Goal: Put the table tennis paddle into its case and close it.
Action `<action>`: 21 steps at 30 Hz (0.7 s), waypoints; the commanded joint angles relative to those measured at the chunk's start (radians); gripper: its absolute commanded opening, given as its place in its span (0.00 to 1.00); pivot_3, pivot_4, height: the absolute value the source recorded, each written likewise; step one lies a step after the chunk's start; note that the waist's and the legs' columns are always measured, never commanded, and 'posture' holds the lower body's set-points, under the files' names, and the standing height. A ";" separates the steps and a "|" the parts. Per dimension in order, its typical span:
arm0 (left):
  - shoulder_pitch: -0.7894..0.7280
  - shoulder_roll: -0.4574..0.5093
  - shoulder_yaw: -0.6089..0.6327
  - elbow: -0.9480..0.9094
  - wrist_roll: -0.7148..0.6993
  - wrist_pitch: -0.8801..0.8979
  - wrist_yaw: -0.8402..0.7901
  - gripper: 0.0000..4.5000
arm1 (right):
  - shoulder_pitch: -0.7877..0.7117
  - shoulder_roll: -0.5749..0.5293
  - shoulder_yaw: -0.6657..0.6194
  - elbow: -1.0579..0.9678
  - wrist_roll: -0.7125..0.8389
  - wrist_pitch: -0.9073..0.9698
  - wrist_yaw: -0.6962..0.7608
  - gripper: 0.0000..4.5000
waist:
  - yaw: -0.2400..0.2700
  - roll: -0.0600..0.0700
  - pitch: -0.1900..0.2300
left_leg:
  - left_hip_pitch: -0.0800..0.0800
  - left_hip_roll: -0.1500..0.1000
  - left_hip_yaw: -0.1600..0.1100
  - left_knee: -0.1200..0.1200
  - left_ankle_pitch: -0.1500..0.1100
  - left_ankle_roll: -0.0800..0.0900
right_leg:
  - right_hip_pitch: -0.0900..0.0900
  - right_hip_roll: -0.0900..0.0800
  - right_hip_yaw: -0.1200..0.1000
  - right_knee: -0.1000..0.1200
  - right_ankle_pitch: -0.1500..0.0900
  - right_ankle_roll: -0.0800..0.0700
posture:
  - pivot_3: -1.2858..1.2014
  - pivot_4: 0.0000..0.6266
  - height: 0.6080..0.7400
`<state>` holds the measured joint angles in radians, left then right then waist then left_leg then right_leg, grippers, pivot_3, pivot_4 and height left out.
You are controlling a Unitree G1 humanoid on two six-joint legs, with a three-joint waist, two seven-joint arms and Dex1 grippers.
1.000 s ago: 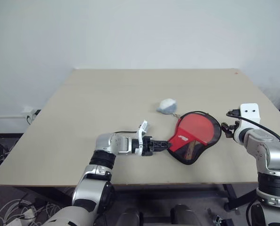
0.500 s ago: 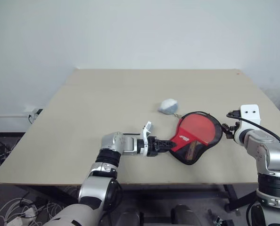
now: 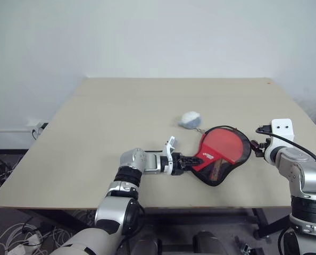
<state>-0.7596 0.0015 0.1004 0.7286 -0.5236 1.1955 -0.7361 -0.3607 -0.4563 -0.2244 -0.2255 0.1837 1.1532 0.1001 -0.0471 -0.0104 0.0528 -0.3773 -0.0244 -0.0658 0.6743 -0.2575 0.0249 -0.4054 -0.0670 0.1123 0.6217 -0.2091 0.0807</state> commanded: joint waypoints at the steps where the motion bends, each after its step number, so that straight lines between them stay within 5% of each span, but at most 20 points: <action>1: -0.017 -0.011 -0.024 -0.007 0.005 0.011 -0.002 0.52 | -0.007 -0.007 -0.024 -0.045 -0.010 -0.004 -0.006 0.81 | 0.000 0.000 0.000 | 0.000 0.000 0.000 0.000 0.000 0.000 | 0.000 0.000 0.000 0.000 0.000 0.000 | 0.52 0.00 1.00; 11: -0.007 -0.014 -0.023 -0.016 -0.002 0.015 0.007 0.00 | -0.005 -0.005 -0.021 -0.046 -0.010 -0.004 -0.007 0.81 | 0.000 0.000 0.000 | 0.001 0.000 0.000 0.000 0.000 0.000 | 0.001 0.000 0.000 0.000 0.000 0.000 | 0.52 0.00 1.00; 21: 0.021 0.024 -0.015 -0.075 -0.023 0.055 -0.010 0.00 | -0.003 -0.006 -0.014 -0.046 -0.010 0.000 -0.004 0.81 | -0.002 0.000 0.000 | 0.000 0.000 0.000 -0.001 0.001 -0.001 | -0.001 0.000 0.000 0.000 0.000 0.000 | 0.52 0.00 1.00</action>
<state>-0.7482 0.0064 0.0825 0.6825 -0.5298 1.2324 -0.7385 -0.3497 -0.4562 -0.2235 -0.2304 0.1837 1.1599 0.0993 -0.0494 -0.0101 0.0527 -0.3771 -0.0246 -0.0660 0.6731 -0.2563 0.0241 -0.4065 -0.0670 0.1124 0.6218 -0.2092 0.0804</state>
